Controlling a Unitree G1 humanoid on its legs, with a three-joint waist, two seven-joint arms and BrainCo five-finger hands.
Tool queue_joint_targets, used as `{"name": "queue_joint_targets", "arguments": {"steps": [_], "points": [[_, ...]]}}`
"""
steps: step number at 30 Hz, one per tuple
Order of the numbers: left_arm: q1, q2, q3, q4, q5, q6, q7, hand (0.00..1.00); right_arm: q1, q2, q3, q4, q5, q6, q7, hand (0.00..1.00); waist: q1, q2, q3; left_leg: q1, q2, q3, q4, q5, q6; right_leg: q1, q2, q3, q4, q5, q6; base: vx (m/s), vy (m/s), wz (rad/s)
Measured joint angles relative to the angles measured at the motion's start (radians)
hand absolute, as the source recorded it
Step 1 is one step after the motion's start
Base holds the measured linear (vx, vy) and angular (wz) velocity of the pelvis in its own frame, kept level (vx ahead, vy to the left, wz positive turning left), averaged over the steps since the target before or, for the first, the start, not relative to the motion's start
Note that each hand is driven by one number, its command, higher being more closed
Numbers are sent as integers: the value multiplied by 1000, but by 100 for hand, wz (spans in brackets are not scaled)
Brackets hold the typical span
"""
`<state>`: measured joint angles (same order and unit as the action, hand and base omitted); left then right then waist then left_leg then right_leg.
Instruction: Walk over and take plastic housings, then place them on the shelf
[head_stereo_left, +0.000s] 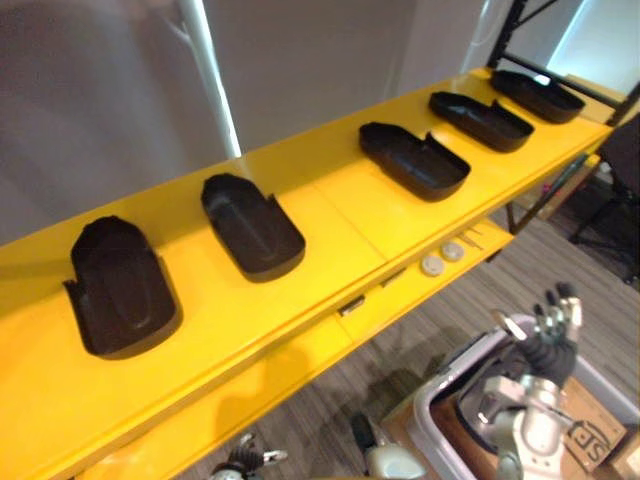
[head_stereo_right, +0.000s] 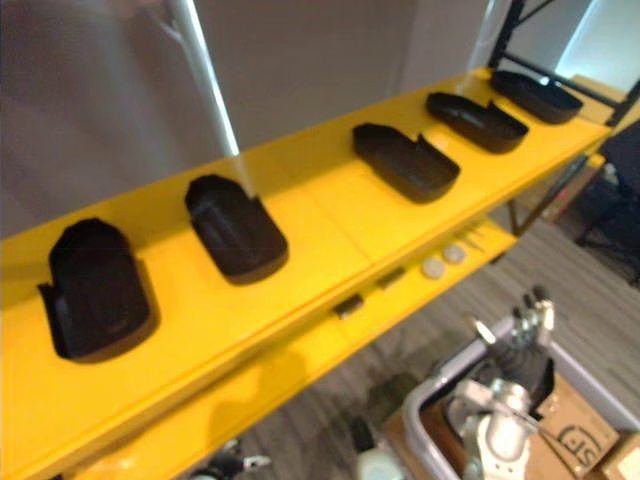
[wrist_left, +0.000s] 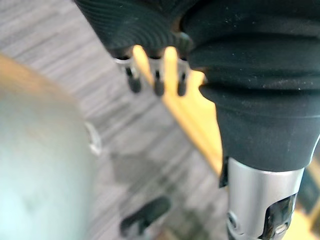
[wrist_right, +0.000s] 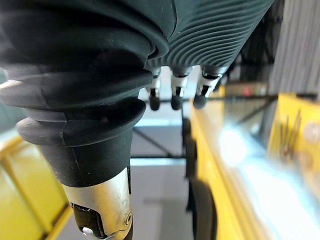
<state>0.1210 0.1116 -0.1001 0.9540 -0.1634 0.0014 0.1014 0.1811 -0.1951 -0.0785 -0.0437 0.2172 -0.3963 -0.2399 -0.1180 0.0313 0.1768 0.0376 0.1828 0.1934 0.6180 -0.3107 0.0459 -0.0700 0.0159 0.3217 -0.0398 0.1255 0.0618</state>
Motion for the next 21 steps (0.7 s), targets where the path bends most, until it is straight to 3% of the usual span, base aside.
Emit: {"name": "queue_joint_targets", "arguments": {"steps": [1,3,5,6,7,10,13,15,17,19,21], "points": [[4,1,15,-5,-7,-20,1,0,-56,-17,15,40,1,0,1,0,21,15,7,-27,-32,-97,9,-62,8,-4,12,48,-3,3,-4,-70,282,-131],[8,1,17,-6,-5,-44,1,0,-108,-43,17,52,4,-1,-1,0,25,36,17,-54,-54,-137,-92,-77,3,-27,23,69,7,4,-5,-122,278,-105],[15,7,16,4,18,-76,6,0,-131,-56,17,41,7,-5,5,0,33,56,7,-25,-59,-114,-203,-104,-50,-78,7,3,23,0,-17,-115,202,-65],[13,13,19,11,15,-110,19,0,-135,-56,17,37,32,-17,29,0,35,35,22,-17,-73,-82,-225,-101,-72,-117,-14,-49,74,6,-8,-71,169,-41],[21,35,18,19,10,-135,48,0,-121,-56,16,21,72,-19,66,0,38,24,28,-13,-86,-72,-226,-101,-72,-124,-30,-73,89,14,4,-55,165,-33],[25,31,19,2,-37,-161,83,0,-104,-51,17,-17,186,-22,171,0,42,25,28,-18,-98,-88,-231,-101,-72,-119,-46,-100,75,23,16,24,101,10],[26,6,18,-64,-33,-181,72,0,-79,-24,32,-25,211,-23,217,0,56,27,28,-46,-105,-146,-221,-98,-77,-115,-57,-146,73,17,32,47,15,48],[28,-18,7,-68,-23,-182,66,0,-64,-1,66,-13,201,-23,195,0,59,26,37,-56,-103,-173,-180,-98,-77,-113,-57,-166,114,-7,49,53,-20,40],[24,-42,10,-83,-13,-183,50,0,-60,29,99,16,194,-24,154,0,74,24,65,-54,-96,-187,-126,-100,-78,-112,-45,-168,173,-19,40,-9,-27,5],[29,-38,6,-112,18,-181,43,0,-21,82,130,29,171,-42,106,0,82,20,87,-54,-82,-180,-71,-140,-78,-126,-26,-156,224,-20,39,-96,32,-33],[28,-30,9,-127,25,-178,43,0,14,107,142,29,168,-60,105,0,83,4,106,-51,-76,-151,-45,-178,-73,-130,-15,-160,229,-19,39,-169,50,-53]]}}
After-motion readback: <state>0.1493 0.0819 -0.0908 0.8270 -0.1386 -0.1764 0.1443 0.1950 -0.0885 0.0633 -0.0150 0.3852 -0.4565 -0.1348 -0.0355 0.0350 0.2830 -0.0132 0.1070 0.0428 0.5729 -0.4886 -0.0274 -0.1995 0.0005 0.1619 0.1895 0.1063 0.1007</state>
